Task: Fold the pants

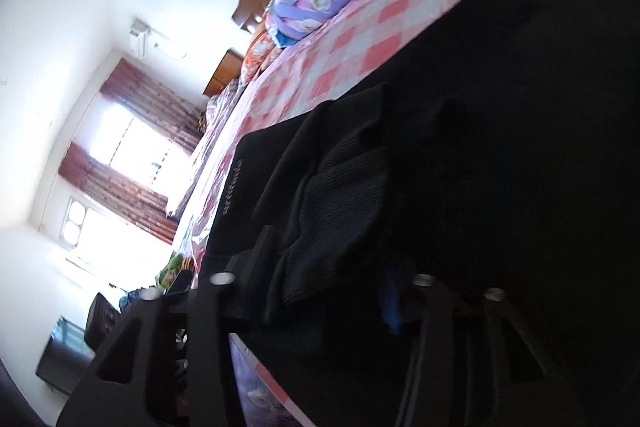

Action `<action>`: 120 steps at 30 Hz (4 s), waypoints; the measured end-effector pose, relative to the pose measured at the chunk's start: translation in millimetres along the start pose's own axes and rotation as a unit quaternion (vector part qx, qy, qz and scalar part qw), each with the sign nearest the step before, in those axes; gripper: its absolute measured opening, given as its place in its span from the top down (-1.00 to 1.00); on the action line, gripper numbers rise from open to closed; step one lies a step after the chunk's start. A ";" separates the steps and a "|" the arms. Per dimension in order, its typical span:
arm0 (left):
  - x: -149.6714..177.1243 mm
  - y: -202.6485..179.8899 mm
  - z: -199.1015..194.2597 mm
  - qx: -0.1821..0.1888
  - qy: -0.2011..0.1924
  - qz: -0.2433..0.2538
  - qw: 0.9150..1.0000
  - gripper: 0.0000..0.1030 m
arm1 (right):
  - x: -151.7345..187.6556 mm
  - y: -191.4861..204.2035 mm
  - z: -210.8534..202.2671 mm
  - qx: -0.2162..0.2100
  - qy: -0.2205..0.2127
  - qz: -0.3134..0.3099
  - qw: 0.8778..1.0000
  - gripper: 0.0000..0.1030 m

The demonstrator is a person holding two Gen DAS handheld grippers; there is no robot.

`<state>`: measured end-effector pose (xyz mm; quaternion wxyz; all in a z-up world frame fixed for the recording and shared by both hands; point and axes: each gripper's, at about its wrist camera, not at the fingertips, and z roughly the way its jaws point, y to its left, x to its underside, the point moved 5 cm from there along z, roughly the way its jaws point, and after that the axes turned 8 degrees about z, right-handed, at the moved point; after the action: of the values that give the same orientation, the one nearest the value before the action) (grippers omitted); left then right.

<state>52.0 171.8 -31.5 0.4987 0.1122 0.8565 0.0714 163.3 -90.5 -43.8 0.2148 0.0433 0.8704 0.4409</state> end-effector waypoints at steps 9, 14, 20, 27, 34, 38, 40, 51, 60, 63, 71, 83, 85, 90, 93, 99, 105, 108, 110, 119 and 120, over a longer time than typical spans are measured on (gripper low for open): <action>-9.6 20.3 -18.6 -0.047 -0.038 -0.023 0.998 -0.82 | 23.5 37.3 -58.5 -0.011 -0.061 -0.076 0.995 0.82; -8.2 32.8 -13.6 -0.047 -0.027 -0.045 0.998 -0.96 | 19.5 -10.2 -34.5 0.049 -0.045 -0.041 0.997 0.82; -8.2 30.6 -14.4 -0.071 -0.026 -0.039 0.996 -0.96 | 29.2 -12.6 -34.8 0.054 -0.044 -0.049 0.996 0.82; -16.3 18.1 14.5 -0.069 0.020 -0.008 0.997 -0.97 | 29.8 -23.7 -30.0 0.050 -0.040 -0.028 0.998 0.82; -5.9 10.3 23.4 -0.054 0.036 0.003 0.998 -0.96 | 23.2 -28.7 -60.1 0.022 -0.043 0.004 0.999 0.13; -13.8 15.6 1.5 -0.073 -0.004 0.005 0.997 -0.96 | 9.3 -31.7 -87.2 0.006 -0.091 0.007 0.996 -0.78; -13.6 17.5 -2.3 -0.078 -0.008 0.003 0.997 -0.96 | 5.9 -34.0 -85.2 0.010 -0.083 0.010 0.996 -0.78; -9.4 29.7 4.7 -0.083 -0.007 -0.026 0.996 -0.96 | 32.2 -1.5 -12.6 0.077 0.043 -0.095 0.992 -0.78; -5.5 -1.7 20.5 -0.035 0.008 0.009 0.999 -0.96 | 17.8 -11.9 -2.9 0.031 0.037 -0.020 0.999 0.12; -9.2 -0.1 7.6 -0.036 -0.007 0.008 0.999 -0.96 | 18.7 -10.2 -11.5 0.032 0.010 -0.035 0.999 0.48; 12.2 -19.0 -13.6 -0.063 0.002 0.115 0.991 -0.96 | 4.6 42.3 -38.4 0.043 -0.073 -0.106 0.991 0.64; 5.8 4.4 21.2 -0.089 0.063 0.048 0.993 -0.97 | -10.1 49.4 -108.6 0.056 -0.164 -0.131 0.976 0.68; 6.5 7.3 20.3 -0.080 0.064 0.031 0.994 -0.97 | -4.6 18.5 -105.3 0.074 -0.152 -0.105 0.980 0.70; 12.2 14.5 25.4 -0.054 0.076 -0.008 0.996 -0.97 | 18.5 -51.4 -81.1 0.101 -0.112 -0.047 0.987 0.71; 12.4 14.7 26.5 -0.049 0.081 -0.015 0.995 -0.97 | 16.0 -43.1 -87.8 0.094 -0.123 -0.056 0.986 0.71; 9.2 9.7 25.3 -0.065 0.085 -0.002 0.994 -0.97 | 16.4 -29.5 -112.7 0.104 -0.166 -0.075 0.978 0.81; 11.7 11.6 29.3 -0.056 0.087 -0.009 0.995 -0.97 | 23.7 -60.5 -110.4 0.109 -0.128 -0.043 0.985 0.76; 12.4 5.8 19.9 -0.042 0.090 0.014 0.995 -0.96 | 21.3 -54.5 -120.8 0.120 -0.135 -0.052 0.982 0.72; 12.1 -6.3 6.1 -0.014 0.084 0.059 0.995 -0.96 | 16.4 -44.6 -127.4 0.133 -0.150 -0.070 0.977 0.66; -94.0 8.6 -14.2 0.045 -0.032 -0.029 0.998 -0.96 | 7.2 33.9 -61.4 0.148 -0.119 -0.208 0.960 -0.77; -101.6 6.9 5.3 0.056 -0.016 -0.040 0.997 -0.96 | 10.5 38.1 -46.0 0.165 -0.104 -0.227 0.954 -0.72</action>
<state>105.9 151.7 52.7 0.5073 0.1066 0.8551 0.0013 130.5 -99.1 6.5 0.3887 -0.0749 0.8906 0.2239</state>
